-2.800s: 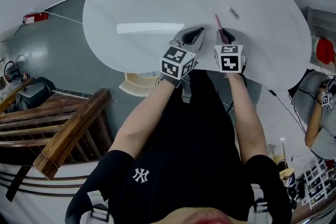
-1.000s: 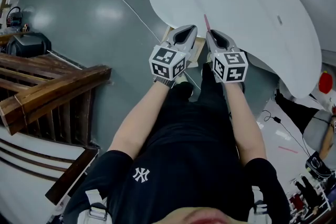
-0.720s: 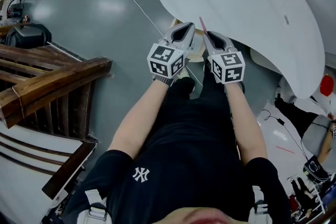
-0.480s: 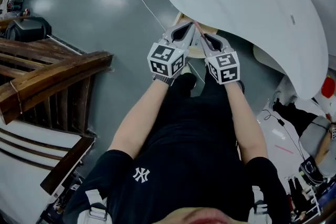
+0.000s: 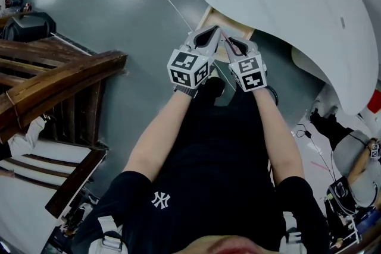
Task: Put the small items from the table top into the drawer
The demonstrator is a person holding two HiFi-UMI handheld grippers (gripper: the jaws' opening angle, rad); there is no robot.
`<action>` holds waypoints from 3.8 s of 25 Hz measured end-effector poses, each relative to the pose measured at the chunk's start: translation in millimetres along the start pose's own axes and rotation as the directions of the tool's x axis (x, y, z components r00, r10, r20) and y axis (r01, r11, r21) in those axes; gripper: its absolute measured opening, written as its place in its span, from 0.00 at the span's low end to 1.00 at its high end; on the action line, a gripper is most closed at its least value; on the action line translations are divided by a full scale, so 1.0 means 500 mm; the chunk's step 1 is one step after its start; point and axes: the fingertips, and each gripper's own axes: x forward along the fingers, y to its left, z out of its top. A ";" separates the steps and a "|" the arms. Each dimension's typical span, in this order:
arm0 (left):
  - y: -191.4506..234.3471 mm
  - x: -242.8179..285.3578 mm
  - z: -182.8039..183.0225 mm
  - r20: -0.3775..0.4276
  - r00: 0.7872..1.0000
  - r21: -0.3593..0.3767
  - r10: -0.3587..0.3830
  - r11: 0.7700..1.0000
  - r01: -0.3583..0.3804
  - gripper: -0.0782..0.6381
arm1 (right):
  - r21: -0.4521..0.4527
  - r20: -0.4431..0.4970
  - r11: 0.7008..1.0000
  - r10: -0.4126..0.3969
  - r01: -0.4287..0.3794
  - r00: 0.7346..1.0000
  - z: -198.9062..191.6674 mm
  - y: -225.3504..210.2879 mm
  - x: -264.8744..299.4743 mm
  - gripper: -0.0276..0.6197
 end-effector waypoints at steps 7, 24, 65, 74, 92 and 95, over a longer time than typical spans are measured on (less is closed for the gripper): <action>0.032 0.015 -0.036 -0.009 1.000 -0.011 0.005 1.000 -0.005 0.11 | -0.046 -0.073 0.999 0.006 -0.009 0.997 -0.049 0.002 0.052 0.15; 0.079 0.047 -0.051 -0.023 1.000 -0.016 0.002 1.000 -0.003 0.11 | -0.120 -0.181 0.992 0.025 -0.048 0.983 -0.102 0.001 0.130 0.22; -0.247 0.173 0.210 -0.020 0.971 0.140 -0.236 0.961 0.237 0.11 | 0.192 0.232 0.958 -0.254 0.212 0.939 0.218 -0.253 -0.290 0.08; -0.338 0.263 0.223 -0.048 0.953 0.148 -0.300 0.941 0.304 0.11 | 0.265 0.245 0.923 -0.346 0.280 0.906 0.189 -0.363 -0.371 0.08; -0.492 0.519 0.218 -0.144 0.914 0.154 -0.380 0.903 0.400 0.11 | 0.394 0.185 0.846 -0.457 0.360 0.870 0.080 -0.655 -0.479 0.08; -0.511 0.553 0.207 -0.165 0.908 0.154 -0.385 0.899 0.409 0.11 | 0.406 0.176 0.839 -0.462 0.363 0.869 0.058 -0.696 -0.489 0.08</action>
